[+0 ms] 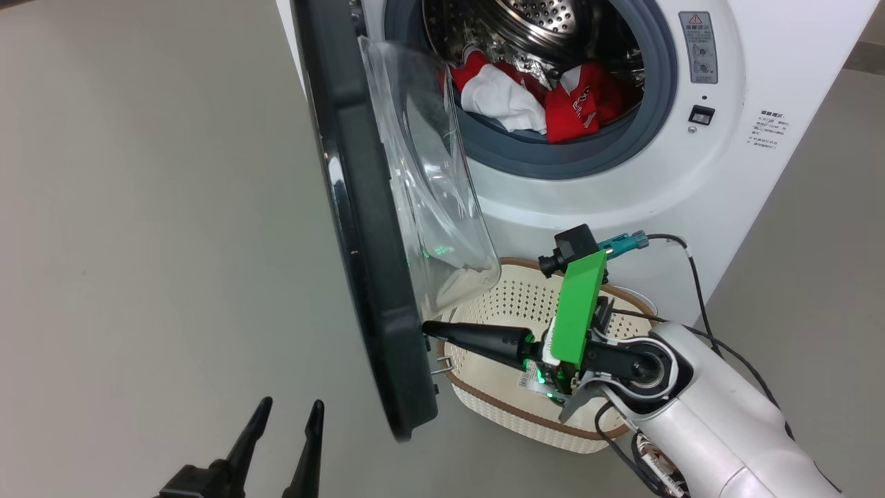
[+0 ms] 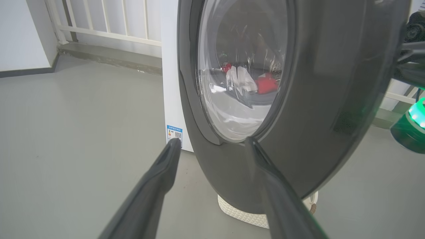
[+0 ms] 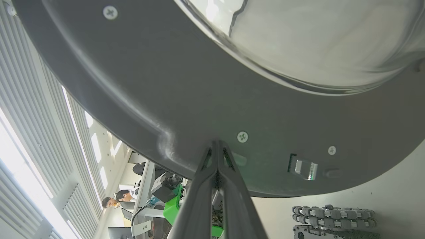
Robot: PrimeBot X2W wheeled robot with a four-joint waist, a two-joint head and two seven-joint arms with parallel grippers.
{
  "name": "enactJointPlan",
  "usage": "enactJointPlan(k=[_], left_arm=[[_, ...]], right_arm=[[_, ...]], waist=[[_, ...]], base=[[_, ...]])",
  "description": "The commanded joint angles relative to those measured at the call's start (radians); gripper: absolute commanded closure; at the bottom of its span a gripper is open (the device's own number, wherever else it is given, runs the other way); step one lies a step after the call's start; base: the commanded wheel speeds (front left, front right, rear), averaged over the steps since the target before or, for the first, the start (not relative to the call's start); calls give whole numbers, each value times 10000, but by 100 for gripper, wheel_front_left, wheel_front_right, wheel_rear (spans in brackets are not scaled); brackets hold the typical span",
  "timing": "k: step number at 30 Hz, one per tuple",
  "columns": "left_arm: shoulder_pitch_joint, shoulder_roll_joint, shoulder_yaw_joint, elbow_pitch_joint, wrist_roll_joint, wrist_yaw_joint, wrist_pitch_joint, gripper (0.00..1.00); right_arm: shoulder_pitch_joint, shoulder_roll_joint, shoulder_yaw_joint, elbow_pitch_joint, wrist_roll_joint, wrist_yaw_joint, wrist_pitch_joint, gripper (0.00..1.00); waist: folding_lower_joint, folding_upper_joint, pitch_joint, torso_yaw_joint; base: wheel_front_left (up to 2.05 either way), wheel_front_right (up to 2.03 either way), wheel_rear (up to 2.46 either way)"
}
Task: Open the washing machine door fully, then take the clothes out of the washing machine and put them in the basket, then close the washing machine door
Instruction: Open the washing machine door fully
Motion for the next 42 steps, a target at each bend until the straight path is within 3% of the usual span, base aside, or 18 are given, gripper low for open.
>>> enactJointPlan(k=[1, 15, 30, 33, 34, 35, 42], left_arm=[[-48, 56, 326, -251, -7, -56, -120, 0], [-43, 55, 485, -340, 17, -56, -120, 0], [-50, 55, 593, -377, 24, -56, -120, 0], [-50, 55, 642, -383, 46, -56, -120, 0], [-46, 55, 663, -381, 56, -56, -120, 0], [-32, 55, 716, -381, 77, -56, -120, 0], [50, 55, 891, -388, 142, -56, -120, 0]], right_arm=[[93, 315, 169, -370, 187, 52, -115, 100], [23, 317, 857, -651, 540, 52, -844, 100], [33, 317, 733, -443, 26, 52, -1135, 100], [137, 317, 630, -396, -217, 52, -1191, 47], [202, 317, 576, -376, -312, 52, -1215, 13], [363, 317, 445, -315, -561, 52, -1313, 0], [1175, 105, 15, -162, -1140, 52, -1570, 0]], waist=[[0, 0, 0, 5], [0, 0, -16, 62], [0, 0, 8, -9], [0, 0, -25, -49], [0, 0, -44, -65], [0, 0, -74, -109], [0, 0, -166, -324]], base=[[0, 0, 0], [0, 0, 0], [0, 0, 0], [0, 0, 0], [0, 0, 0], [0, 0, 0], [0, 0, 0]])
